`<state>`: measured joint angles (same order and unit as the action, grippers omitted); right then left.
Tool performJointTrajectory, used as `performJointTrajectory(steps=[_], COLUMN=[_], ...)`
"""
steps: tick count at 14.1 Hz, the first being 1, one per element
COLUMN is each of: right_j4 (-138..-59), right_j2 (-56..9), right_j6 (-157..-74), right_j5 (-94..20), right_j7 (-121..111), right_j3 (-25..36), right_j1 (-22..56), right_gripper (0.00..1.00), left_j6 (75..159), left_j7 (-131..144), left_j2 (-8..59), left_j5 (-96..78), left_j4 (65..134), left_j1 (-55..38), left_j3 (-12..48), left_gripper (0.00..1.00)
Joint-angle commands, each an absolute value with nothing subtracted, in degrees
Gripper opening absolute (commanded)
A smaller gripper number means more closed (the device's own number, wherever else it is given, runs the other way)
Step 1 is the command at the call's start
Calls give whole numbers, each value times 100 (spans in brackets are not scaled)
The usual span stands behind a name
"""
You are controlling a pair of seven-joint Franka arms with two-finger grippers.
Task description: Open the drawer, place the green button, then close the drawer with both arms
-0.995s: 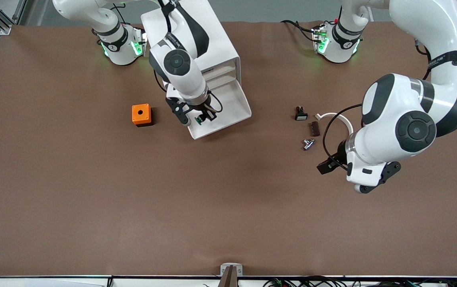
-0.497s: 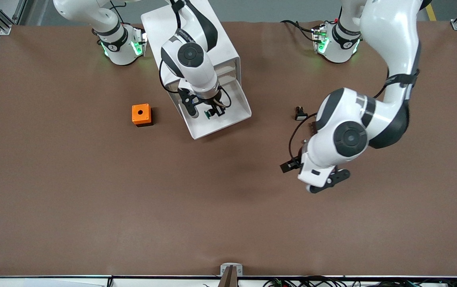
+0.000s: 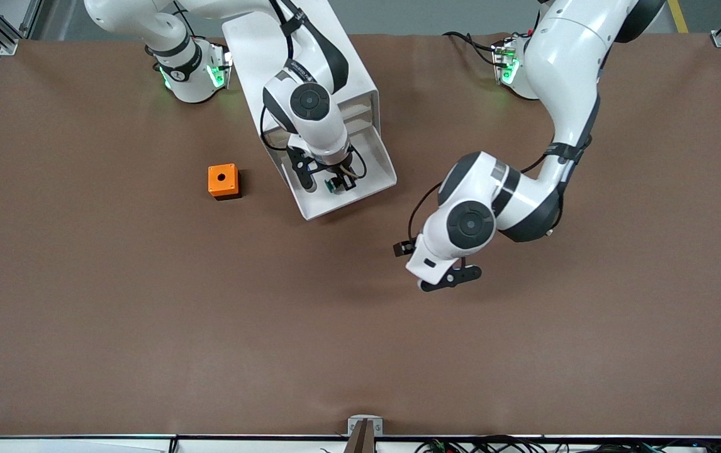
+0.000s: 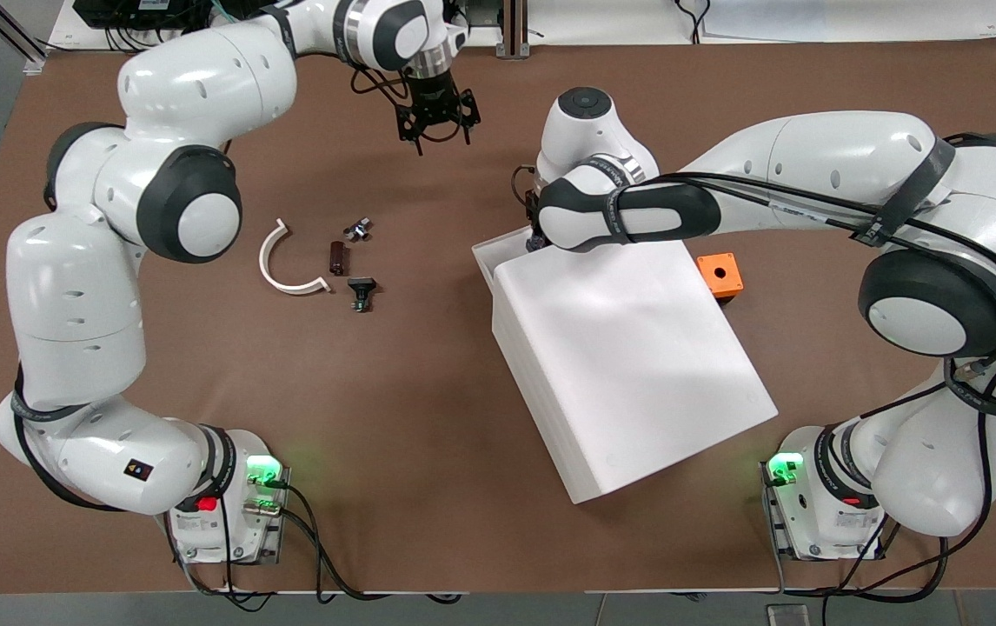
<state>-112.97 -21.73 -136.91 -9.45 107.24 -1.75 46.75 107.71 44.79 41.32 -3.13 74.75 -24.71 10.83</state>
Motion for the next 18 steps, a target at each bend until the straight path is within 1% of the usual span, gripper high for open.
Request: performJointTrajectory(steps=[1,2,3,6,8,9,12,14,18], right_j4=[-11102,-11014,-10804,-9970,-9407,-9187,-9035,-9009,-8685], right_j2=[-2189,-2171,-2153,-2101,-2101,-2092,-1899,-1793,-1784], right_j6=[-13597,-13492,-13178,-11817,-10841,-10559,-10196,-9959,-9327], right_j5=[-703,-694,-633,-598,-589,-589,-589,-589,-484], right_j7=[10846,10776,10558,8997,7828,7300,5718,4585,2502], right_j3=[-123,-114,-106,-97,-97,-97,-97,-97,-97], right_j1=[4703,4641,4545,4141,3737,3509,2780,2130,979], right_gripper=[100,100,100,100,100,100,100,100,100], left_j6=[11047,11204,11302,11373,11417,11417,11504,11522,11505], left_j7=[4395,4403,4403,4447,4535,4648,4781,5017,5483], left_j2=[4245,4271,4306,4473,4552,4570,4684,4737,4746], left_j5=[-325,-343,-343,-343,-491,-692,-852,-870,-896], left_j4=[7505,7549,7619,7655,7673,7708,7725,7734,7822], left_j1=[-2741,-2838,-2926,-3146,-3348,-3366,-3585,-3691,-4042], left_j3=[1090,1099,1099,1099,1099,1099,1099,1099,1116], left_gripper=[100,100,100,100,100,100,100,100,100])
